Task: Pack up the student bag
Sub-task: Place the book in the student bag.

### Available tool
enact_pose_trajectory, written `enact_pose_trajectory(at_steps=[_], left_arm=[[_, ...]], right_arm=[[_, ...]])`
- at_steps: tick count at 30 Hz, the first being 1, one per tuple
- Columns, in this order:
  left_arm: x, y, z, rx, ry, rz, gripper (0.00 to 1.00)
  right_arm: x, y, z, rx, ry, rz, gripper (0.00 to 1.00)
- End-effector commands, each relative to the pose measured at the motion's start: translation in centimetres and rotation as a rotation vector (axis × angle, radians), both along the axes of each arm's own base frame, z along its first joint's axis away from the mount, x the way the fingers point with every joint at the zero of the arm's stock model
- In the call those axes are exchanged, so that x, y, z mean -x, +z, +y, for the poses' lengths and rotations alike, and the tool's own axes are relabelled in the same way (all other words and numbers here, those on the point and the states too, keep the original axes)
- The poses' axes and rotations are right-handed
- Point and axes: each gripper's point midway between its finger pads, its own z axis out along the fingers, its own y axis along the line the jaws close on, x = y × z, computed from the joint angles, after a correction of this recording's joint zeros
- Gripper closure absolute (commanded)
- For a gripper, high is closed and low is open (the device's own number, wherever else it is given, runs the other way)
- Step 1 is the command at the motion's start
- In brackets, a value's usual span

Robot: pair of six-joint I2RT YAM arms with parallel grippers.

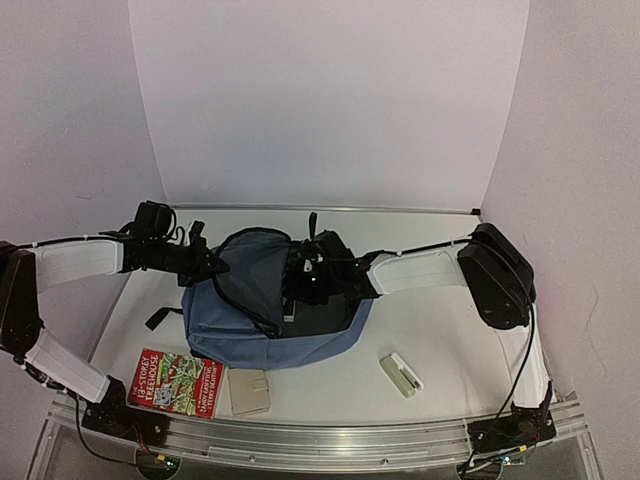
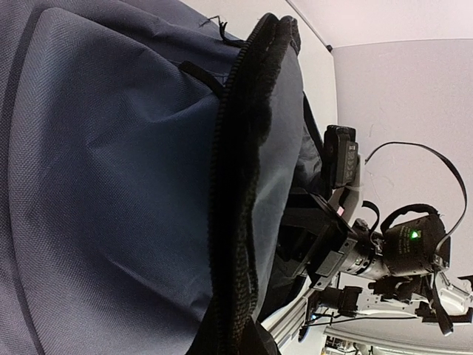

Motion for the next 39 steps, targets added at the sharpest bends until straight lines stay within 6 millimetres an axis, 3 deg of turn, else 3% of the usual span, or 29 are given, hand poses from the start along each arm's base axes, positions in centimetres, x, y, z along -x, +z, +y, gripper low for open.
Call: enact_pose_trajectory(at_steps=[1,6,18,28,34,39], left_arm=[[-0.7,-1.4,0.4,-0.016,0.023,0.002,1.0],[-1.1,-3.6,0.5,-0.05,0.022,0.042,1.0],[-3.5,-8.2,-0.9,-0.035,0.002,0.102,1.0],[-6.1,-10.5,-5.7,-0.021,-0.1,0.077,1.0],[-8.2,-10.5,-9.1,-0.005,-0.162,0.033,1.0],[-9.8,-8.4,-10.3,0.0,-0.18,-0.026,1.0]], right_arm=[[-0.5,3.5,0.3,-0.028,-0.031,-0.088,0.58],[-0.9,5.2,-2.4,0.056,-0.102,-0.147,0.44],[-1.5,2.9,-8.5,0.203,-0.201,-0.117,0.41],[-3.1,1.4,-15.0,0.282,-0.315,-0.085,0.41],[-3.7,1.6,-18.9,0.31,-0.384,-0.079,0.41],[-3.7,3.6,-19.8,0.304,-0.383,-0.115,0.4]])
